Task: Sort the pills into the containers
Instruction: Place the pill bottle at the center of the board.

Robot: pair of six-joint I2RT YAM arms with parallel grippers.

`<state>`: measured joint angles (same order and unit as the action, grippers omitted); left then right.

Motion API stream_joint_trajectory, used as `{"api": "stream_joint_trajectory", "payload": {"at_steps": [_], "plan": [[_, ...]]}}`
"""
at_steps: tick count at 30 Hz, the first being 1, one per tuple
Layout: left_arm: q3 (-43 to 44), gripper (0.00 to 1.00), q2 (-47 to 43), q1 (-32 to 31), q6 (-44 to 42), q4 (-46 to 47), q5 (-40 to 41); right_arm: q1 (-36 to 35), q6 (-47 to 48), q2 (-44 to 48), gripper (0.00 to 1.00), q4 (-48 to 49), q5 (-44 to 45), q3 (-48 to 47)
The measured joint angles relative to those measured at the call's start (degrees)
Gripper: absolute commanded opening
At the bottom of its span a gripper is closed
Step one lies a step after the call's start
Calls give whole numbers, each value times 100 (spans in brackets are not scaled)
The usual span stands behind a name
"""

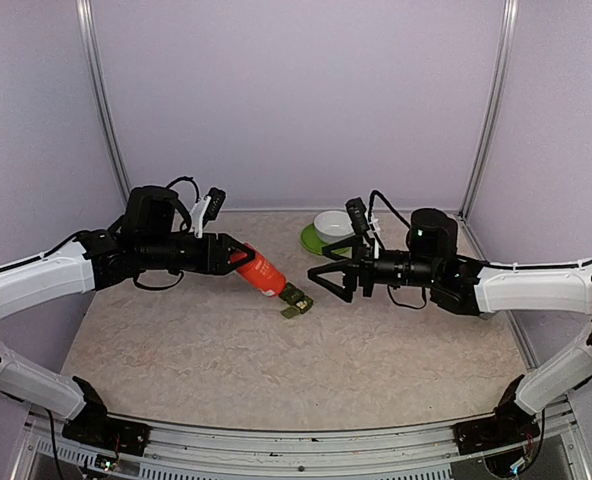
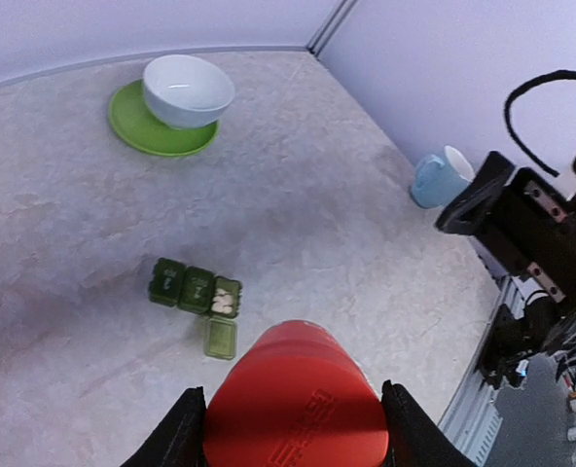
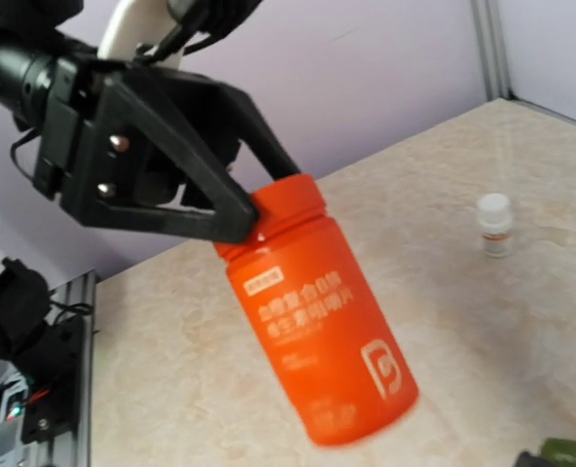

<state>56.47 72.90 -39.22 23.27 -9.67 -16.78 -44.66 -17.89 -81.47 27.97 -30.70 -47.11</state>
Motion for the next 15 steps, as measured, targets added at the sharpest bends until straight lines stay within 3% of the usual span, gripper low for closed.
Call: {"api": "stream_joint_trajectory", "payload": {"at_steps": [15], "plan": [[-28,40,118,732,-557,-984,1270,136,179,219,100,-404,695,260]]}}
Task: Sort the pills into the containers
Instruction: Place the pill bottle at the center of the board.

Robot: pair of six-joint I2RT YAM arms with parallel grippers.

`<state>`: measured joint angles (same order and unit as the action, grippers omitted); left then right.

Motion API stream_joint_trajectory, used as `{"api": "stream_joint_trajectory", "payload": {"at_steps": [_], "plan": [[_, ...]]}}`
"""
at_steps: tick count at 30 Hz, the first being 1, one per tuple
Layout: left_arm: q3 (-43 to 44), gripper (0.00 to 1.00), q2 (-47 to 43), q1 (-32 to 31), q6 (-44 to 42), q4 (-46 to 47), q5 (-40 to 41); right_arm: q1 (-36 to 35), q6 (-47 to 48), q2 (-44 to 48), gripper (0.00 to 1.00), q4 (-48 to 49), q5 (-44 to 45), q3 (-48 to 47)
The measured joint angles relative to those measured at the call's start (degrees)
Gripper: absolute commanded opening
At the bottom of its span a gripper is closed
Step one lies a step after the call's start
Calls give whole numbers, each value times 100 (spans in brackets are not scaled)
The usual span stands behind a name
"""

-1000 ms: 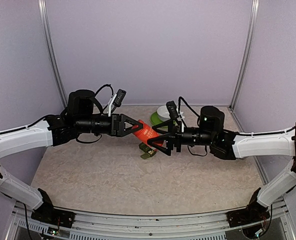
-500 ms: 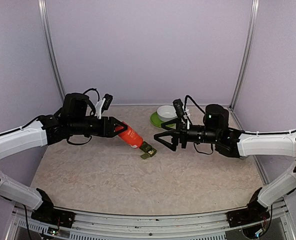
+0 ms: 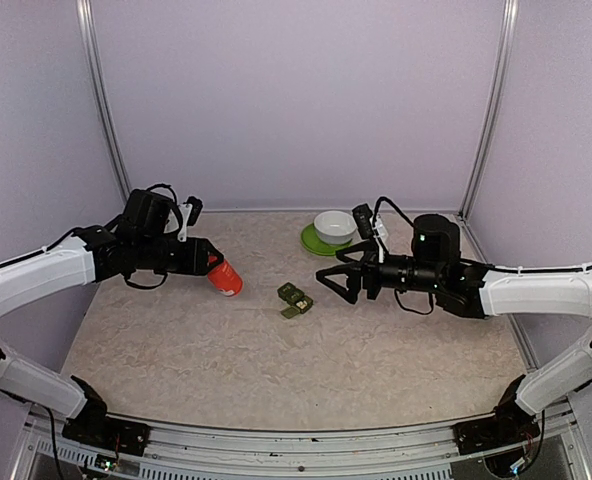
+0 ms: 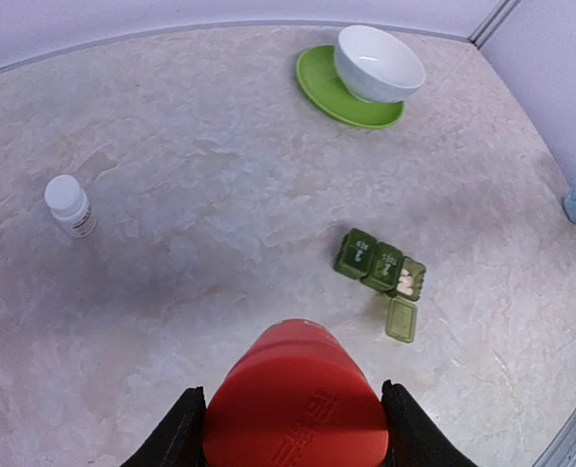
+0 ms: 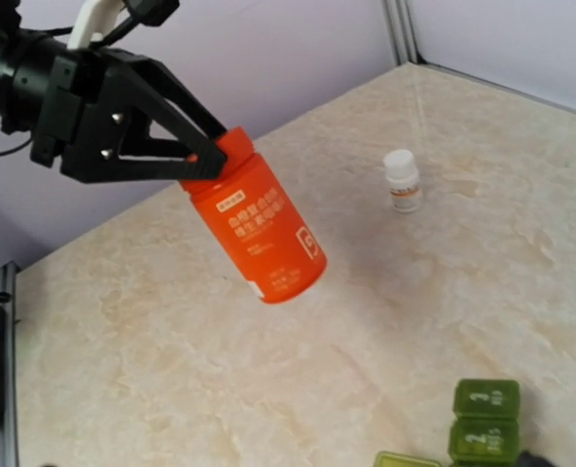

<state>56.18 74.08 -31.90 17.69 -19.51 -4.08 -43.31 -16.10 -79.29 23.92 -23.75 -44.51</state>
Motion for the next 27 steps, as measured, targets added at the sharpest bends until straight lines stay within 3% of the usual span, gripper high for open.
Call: {"api": "stream_joint_trajectory", "payload": {"at_steps": [22,27], "plan": [[435,38,1381,275,-153,-520,2337,0,42,4,100,-57,199,57],[527,46,1569,363,-160,-546,2562,0,46,4,100,-57,203,66]]}}
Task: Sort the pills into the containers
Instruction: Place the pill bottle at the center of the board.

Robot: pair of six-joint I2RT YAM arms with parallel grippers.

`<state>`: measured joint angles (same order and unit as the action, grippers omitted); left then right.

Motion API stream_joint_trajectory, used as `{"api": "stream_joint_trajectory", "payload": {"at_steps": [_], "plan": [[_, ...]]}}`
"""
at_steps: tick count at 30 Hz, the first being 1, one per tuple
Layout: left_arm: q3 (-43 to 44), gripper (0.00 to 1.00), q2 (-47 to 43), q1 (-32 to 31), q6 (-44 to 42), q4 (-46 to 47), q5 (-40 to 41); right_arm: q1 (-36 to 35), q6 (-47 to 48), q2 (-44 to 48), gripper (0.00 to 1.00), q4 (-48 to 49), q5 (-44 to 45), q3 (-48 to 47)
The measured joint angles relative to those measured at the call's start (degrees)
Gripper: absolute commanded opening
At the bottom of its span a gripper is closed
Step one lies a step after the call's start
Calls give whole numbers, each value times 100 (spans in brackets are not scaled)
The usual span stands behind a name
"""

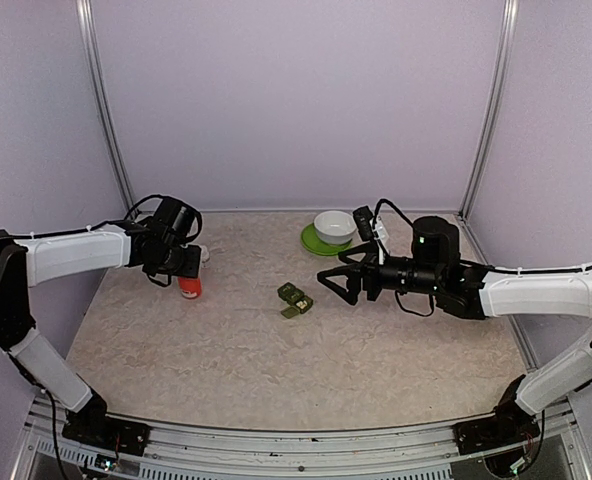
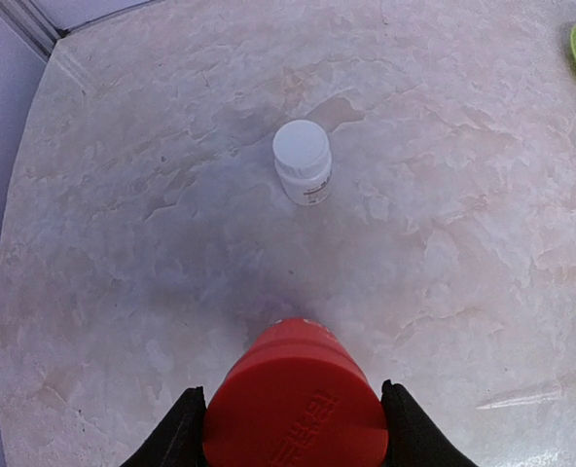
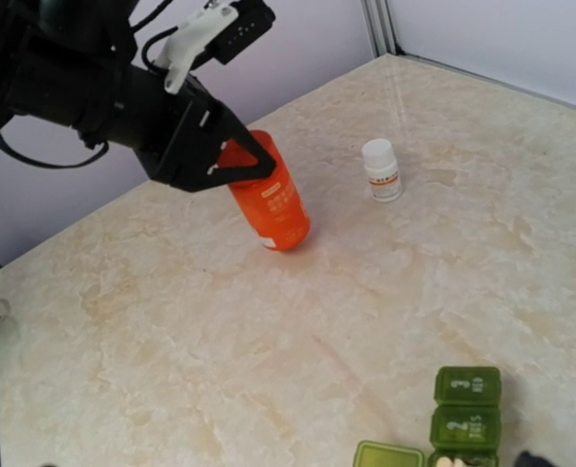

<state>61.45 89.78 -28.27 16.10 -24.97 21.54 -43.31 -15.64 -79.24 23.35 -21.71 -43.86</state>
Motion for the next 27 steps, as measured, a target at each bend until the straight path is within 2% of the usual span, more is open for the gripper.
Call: {"api": "stream_joint_trajectory", "payload": {"at_steps": [3,21,27], "plan": [[11,52,11,24,0,11,13,2,2,0,100,0,2,0],[11,65,55,81,15,9,39,2,37,2,100,0,4,0],[11,82,52,87,37,9,79,2,42,28,100,0,17,0]]}}
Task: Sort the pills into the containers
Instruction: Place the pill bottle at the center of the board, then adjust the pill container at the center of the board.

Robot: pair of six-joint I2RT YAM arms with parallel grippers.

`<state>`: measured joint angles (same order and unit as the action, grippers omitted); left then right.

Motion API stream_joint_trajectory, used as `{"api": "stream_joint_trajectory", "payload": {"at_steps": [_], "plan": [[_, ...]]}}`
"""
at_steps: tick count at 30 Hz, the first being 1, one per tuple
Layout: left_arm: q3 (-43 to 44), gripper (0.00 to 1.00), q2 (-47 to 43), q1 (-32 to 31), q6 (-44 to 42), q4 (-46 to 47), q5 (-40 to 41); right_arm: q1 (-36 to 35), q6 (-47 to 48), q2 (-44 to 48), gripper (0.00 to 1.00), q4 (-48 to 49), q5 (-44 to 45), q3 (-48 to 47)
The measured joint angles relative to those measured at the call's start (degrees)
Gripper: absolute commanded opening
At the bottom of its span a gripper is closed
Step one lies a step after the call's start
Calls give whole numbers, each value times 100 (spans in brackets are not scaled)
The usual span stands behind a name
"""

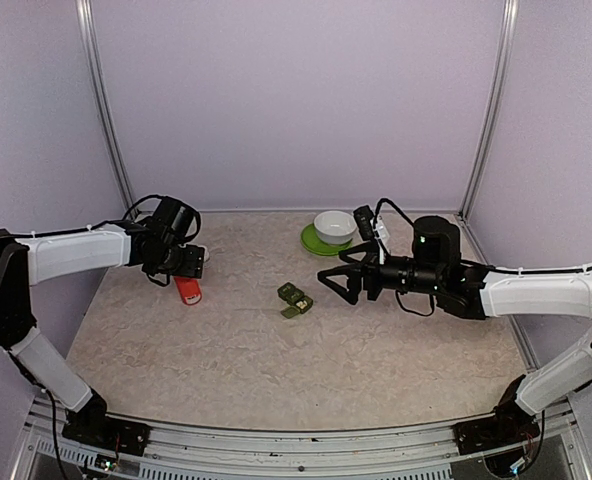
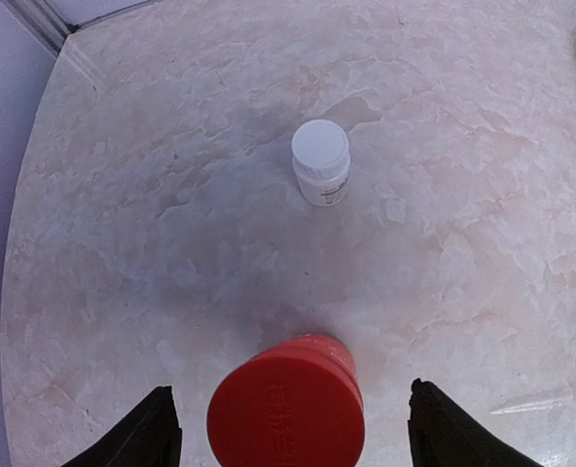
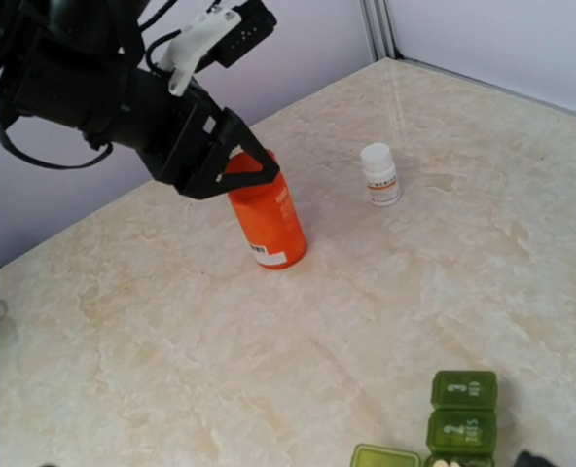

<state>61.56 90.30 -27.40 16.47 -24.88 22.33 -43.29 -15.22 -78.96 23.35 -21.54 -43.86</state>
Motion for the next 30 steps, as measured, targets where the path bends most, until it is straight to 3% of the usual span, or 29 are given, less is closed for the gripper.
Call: {"api": "stream_joint_trajectory", "payload": {"at_steps": [5,14,23,30], "plan": [[15,99,-131,0,-2,-4,-22,7,0,0,100,-28,46,-2],[297,99,-686,-476,216,304,-560,339,-168,-483,100,-385,37,-341],[-151,99,-474,-1333,1172,1176,-1335,634,-573,-1840,100,-671,-431,-1150],[-424,99,-170,-1427,1617,1519,-1451,636,-774,-2988,100,-988,-669,-1895]]}}
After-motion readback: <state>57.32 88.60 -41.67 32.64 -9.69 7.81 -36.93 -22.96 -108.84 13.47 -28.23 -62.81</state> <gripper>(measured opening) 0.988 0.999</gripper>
